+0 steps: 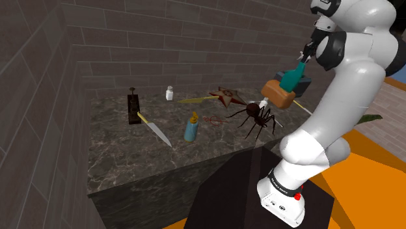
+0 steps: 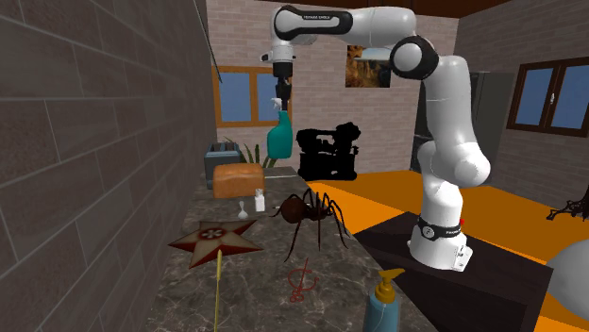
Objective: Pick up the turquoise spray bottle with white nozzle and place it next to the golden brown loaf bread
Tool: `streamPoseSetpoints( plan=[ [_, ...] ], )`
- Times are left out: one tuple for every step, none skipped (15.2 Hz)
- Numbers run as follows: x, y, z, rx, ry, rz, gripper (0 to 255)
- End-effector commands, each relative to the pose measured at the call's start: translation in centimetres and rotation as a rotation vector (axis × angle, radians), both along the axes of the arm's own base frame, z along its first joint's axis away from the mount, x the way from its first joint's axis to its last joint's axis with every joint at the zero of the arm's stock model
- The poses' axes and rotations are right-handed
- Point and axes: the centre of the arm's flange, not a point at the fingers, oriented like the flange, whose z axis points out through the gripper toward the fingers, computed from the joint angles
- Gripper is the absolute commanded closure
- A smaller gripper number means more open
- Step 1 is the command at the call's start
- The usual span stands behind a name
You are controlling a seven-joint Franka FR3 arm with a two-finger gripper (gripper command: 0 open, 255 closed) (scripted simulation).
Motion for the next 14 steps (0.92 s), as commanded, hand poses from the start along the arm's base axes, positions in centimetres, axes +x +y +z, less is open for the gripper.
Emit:
streamPoseSetpoints(
  plan=[
    [-1.8,-1.9,-0.1,0.000,0.000,0.002,255],
    [-2.6,-2.9,-0.1,0.000,0.000,0.002,255],
    [-3.5,-3.9,-0.1,0.000,0.000,0.002,255],
    [-4.4,-4.9,-0.1,0.000,0.000,0.002,255],
    [-5.3,-5.9,-0.1,0.000,0.000,0.002,255],
    [-6.2,-6.9,-0.1,0.000,0.000,0.002,255],
    [-7.0,-7.8,-0.1,0.000,0.000,0.002,255],
    [-7.9,-8.8,-0.1,0.000,0.000,0.002,255],
    [-8.7,-9.8,-0.1,0.000,0.000,0.002,255],
    [-8.7,-9.8,-0.6,0.000,0.000,0.002,255],
    [-8.7,-9.8,-1.2,0.000,0.000,0.002,255],
    [-8.7,-9.8,-1.7,0.000,0.000,0.002,255],
    [-8.7,-9.8,-2.2,0.000,0.000,0.002,255],
    [-8.7,-9.8,-2.8,0.000,0.000,0.002,255]
  ],
)
